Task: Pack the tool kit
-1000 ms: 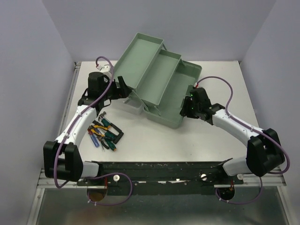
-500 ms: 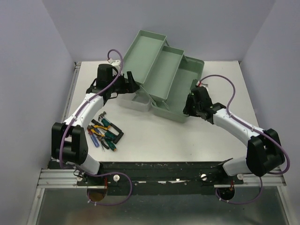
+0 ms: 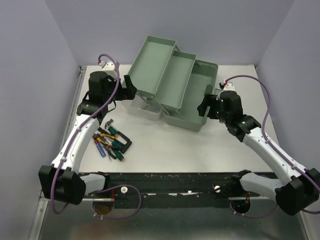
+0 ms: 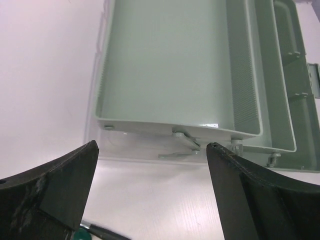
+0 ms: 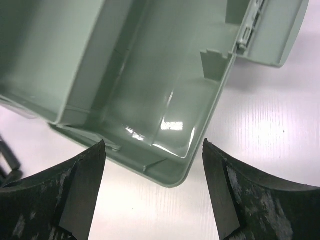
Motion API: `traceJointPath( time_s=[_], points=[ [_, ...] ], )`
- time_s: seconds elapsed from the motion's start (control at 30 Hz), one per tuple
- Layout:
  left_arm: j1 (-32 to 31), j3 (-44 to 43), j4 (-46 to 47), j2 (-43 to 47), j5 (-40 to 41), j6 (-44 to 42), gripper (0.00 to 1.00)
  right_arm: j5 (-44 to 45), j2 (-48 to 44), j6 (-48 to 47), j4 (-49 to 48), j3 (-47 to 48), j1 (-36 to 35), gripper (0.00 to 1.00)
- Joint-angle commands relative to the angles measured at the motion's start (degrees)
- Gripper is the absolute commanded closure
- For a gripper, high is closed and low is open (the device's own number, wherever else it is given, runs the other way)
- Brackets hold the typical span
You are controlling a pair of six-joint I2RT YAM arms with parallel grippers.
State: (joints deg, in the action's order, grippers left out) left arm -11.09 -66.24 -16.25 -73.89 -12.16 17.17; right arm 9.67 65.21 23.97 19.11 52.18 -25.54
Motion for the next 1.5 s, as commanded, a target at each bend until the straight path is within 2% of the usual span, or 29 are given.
traceJointPath(
  time_s=[0.0, 0.2, 0.4, 0.53, 0.67, 0.87, 1.07, 1.13, 1.23, 1.33, 1.47],
  points=[
    [0.7, 2.2, -5.6, 8.1, 7.2, -5.7, 0.01, -3.9, -5.1, -5.9, -1.4, 2.2, -2.0, 0.14],
    [8.4, 5.1, -7.6, 13.0, 5.8, -7.1, 0.01, -9.3, -4.8, -12.0, -4.2, 6.3, -14.8, 0.16],
    [12.6, 11.4, -2.7, 15.6, 11.7, -8.9, 0.01, -16.2, 11.1, -12.3, -8.2, 14.0, -31.6, 0.18],
    [14.1, 11.7, -3.7, 15.2, 14.0, -7.2, 0.01, -19.4, 24.0, -10.0, -15.1, 17.9, -37.7, 0.21],
    [17.4, 12.1, -5.1, 14.7, 12.2, -3.4, 0.01, -20.1, 34.8, -8.2, -18.5, 21.5, -39.1, 0.26],
    [17.7, 13.9, -6.8, 15.0, 9.4, -2.2, 0.01, -13.3, 46.8, -16.1, -14.4, 31.2, -42.5, 0.26],
    [17.8, 14.3, -5.5, 15.2, 7.7, -1.9, 0.01, -17.5, 51.9, -25.1, -20.4, 33.8, -43.3, 0.27],
    [17.8, 14.1, -5.6, 15.0, 7.8, -1.9, 0.01, -18.5, 53.6, -27.3, -21.4, 35.1, -43.5, 0.33],
    [17.9, 14.1, -5.6, 15.2, 8.1, -1.7, 0.01, -19.1, 56.3, -30.3, -20.5, 38.1, -43.7, 0.39],
    [18.2, 14.0, -5.5, 15.4, 8.6, -1.7, 0.01, -18.8, 58.5, -32.4, -17.6, 40.9, -44.2, 0.41],
    [18.6, 13.9, -5.6, 15.7, 8.7, -1.7, 0.01, -18.5, 59.2, -32.9, -18.2, 40.1, -44.5, 0.44]
  ],
)
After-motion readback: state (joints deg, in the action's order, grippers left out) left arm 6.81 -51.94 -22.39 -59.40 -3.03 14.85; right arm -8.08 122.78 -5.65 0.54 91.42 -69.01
